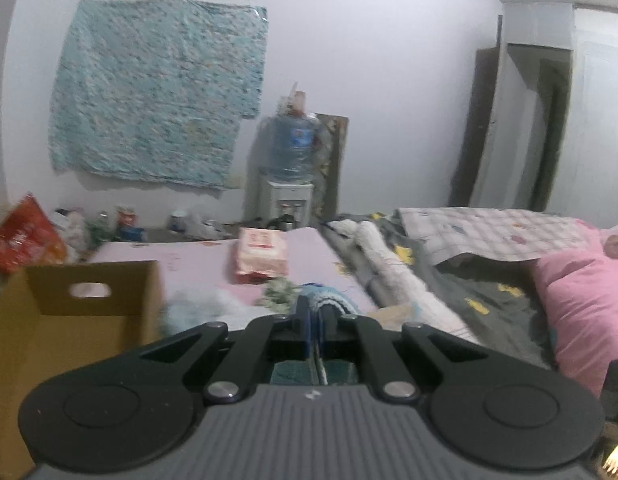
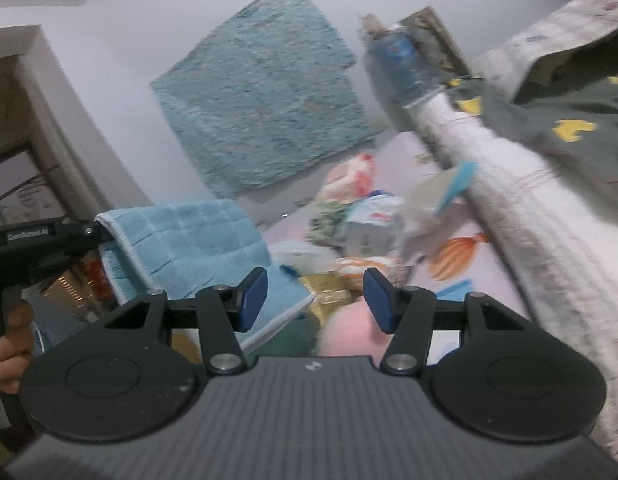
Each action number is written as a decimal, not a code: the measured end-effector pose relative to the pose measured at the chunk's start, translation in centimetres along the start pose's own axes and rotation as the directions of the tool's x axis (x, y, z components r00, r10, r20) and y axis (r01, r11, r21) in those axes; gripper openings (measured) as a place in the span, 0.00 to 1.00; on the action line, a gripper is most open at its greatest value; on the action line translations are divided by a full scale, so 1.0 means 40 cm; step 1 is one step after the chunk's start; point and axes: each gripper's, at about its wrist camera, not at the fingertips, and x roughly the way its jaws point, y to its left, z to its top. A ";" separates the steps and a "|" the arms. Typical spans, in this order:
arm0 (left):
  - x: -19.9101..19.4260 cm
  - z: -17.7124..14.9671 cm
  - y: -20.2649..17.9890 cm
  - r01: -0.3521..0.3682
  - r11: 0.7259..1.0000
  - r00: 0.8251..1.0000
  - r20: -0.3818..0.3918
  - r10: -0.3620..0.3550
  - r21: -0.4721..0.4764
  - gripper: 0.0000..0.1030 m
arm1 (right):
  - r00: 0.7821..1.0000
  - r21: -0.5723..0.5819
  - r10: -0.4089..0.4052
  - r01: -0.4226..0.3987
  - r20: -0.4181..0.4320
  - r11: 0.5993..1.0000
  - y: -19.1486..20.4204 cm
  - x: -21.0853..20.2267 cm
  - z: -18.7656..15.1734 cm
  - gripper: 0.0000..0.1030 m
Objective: Organize soft objects
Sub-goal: 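Close the left gripper on the light blue towel and lift it, then grasp the blue bandage box with the right gripper while the left holds the towel, then carry towel and bandage box into the cardboard box and open both grippers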
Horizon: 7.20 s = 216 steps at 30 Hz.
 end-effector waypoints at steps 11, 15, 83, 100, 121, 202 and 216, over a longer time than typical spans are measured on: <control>0.040 -0.174 0.001 0.043 0.998 0.978 -0.205 -0.031 0.052 0.04 | 0.996 -0.015 0.039 -0.041 -0.079 0.999 0.060 -0.023 -0.077 0.52; 0.105 -0.278 -0.021 0.141 0.990 0.937 -0.327 -0.126 0.022 0.04 | 0.996 -0.016 -0.010 0.008 -0.090 1.000 0.045 -0.074 -0.102 0.52; 0.288 -0.437 0.102 0.196 0.971 0.760 -0.604 -0.240 -0.138 0.74 | 0.783 0.512 0.394 -0.113 -0.481 0.851 -0.047 0.340 -0.290 0.46; 0.297 -0.433 0.084 0.127 0.992 0.789 -0.603 -0.118 -0.029 0.35 | 0.871 0.280 0.282 -0.176 -0.402 0.944 -0.016 0.190 -0.198 0.54; 0.292 -0.432 0.109 0.120 0.989 0.793 -0.591 -0.145 -0.081 0.28 | 0.828 -0.342 -0.455 0.345 -0.328 0.874 -0.067 0.169 -0.124 0.72; 0.322 -0.045 0.848 -0.416 0.907 0.815 -0.415 0.405 0.066 0.18 | 0.718 -0.114 -0.024 -0.078 -0.696 0.990 0.782 1.274 -0.098 0.70; 0.492 -0.095 0.906 -0.391 0.910 0.768 -0.497 0.404 0.134 0.25 | 0.654 -0.114 -0.093 0.011 -0.751 0.993 0.710 1.441 -0.219 0.70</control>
